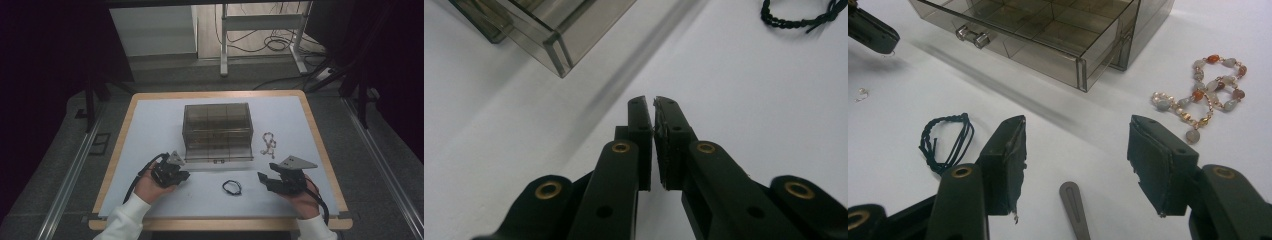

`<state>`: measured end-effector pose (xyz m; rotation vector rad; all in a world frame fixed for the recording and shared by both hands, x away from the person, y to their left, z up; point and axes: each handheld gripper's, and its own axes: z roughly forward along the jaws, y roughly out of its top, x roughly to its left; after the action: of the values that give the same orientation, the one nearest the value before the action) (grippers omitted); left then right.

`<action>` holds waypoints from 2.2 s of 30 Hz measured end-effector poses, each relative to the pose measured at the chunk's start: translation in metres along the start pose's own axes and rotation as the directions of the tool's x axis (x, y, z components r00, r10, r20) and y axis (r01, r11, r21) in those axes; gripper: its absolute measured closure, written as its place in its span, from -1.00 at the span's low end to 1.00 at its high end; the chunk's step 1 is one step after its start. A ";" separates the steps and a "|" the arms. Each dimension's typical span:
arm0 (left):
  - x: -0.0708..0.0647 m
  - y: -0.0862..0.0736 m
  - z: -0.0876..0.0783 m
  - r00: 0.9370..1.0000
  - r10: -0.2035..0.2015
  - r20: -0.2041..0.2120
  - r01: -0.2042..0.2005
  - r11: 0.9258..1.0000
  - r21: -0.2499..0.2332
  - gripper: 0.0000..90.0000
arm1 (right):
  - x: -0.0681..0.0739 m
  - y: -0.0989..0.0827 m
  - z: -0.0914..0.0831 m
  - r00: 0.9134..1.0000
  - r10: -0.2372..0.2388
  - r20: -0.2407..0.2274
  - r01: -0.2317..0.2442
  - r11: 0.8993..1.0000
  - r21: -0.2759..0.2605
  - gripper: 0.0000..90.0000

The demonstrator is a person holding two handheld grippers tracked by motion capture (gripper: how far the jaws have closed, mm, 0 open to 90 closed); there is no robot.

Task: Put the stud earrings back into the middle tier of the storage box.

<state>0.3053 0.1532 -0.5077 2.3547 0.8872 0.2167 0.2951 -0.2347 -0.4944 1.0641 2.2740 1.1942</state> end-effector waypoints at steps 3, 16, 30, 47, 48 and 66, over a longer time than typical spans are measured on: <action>0.001 0.000 -0.002 1.000 -0.003 0.004 0.003 1.000 -0.003 0.91 | 0.000 0.000 0.000 1.000 0.000 0.000 0.000 1.000 0.001 -0.09; 0.006 -0.003 -0.009 1.000 -0.024 0.013 0.025 0.999 -0.034 0.91 | -0.003 -0.001 0.000 1.000 0.013 0.011 -0.013 1.000 0.005 -0.11; 0.011 -0.002 -0.029 0.999 -0.041 0.006 0.041 0.995 -0.093 0.92 | -0.004 -0.002 0.000 1.000 0.015 0.016 -0.015 1.000 0.006 -0.12; 0.015 0.008 -0.045 0.999 -0.043 0.000 0.043 0.990 -0.137 0.92 | -0.004 -0.003 0.001 1.000 0.017 0.014 -0.017 1.000 0.011 -0.12; 0.016 0.008 -0.045 0.999 -0.041 -0.002 0.041 0.990 -0.137 0.92 | -0.004 -0.003 0.001 1.000 0.018 0.014 -0.018 1.000 0.011 -0.12; 0.024 0.020 -0.048 0.999 -0.054 -0.005 0.052 0.986 -0.157 0.92 | -0.004 -0.003 0.002 1.000 0.017 0.014 -0.018 1.000 0.012 -0.13</action>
<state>0.3175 0.1799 -0.4587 2.1839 0.9029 0.2662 0.2979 -0.2378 -0.4979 1.0959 2.2688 1.1768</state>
